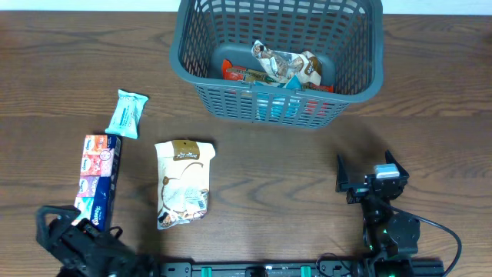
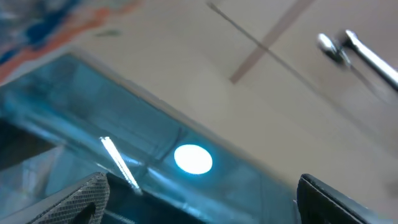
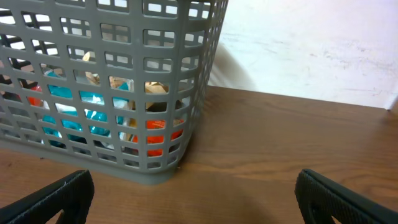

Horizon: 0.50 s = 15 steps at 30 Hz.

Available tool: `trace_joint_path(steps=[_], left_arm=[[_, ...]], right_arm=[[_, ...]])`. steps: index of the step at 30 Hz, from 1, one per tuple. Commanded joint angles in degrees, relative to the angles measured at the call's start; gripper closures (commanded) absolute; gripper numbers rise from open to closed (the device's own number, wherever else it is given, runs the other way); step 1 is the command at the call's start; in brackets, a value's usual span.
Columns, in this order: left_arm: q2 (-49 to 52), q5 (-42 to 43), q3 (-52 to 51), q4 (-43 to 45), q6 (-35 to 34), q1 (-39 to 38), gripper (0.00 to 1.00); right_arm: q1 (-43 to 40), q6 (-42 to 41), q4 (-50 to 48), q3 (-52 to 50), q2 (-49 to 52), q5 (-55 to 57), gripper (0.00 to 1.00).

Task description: Pack container

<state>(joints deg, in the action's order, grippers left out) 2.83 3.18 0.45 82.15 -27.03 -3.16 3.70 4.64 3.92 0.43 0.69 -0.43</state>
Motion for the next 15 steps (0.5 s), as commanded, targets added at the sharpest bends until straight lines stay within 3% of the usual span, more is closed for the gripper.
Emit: trace_joint_path(steps=[1, 7, 15], left_arm=[[-0.7, 12.4, -0.1, -0.3, 13.4, 0.1, 0.05], [-0.7, 20.0, -0.1, -2.5, 19.0, 0.1, 0.05], [-0.7, 20.2, -0.1, -2.0, 19.8, 0.1, 0.05]], right_arm=[[-0.3, 0.6, 0.2, -0.1, -0.3, 0.0, 0.01], [-0.3, 0.6, 0.2, -0.1, -0.3, 0.0, 0.01], [-0.3, 0.6, 0.2, -0.1, -0.3, 0.0, 0.01]])
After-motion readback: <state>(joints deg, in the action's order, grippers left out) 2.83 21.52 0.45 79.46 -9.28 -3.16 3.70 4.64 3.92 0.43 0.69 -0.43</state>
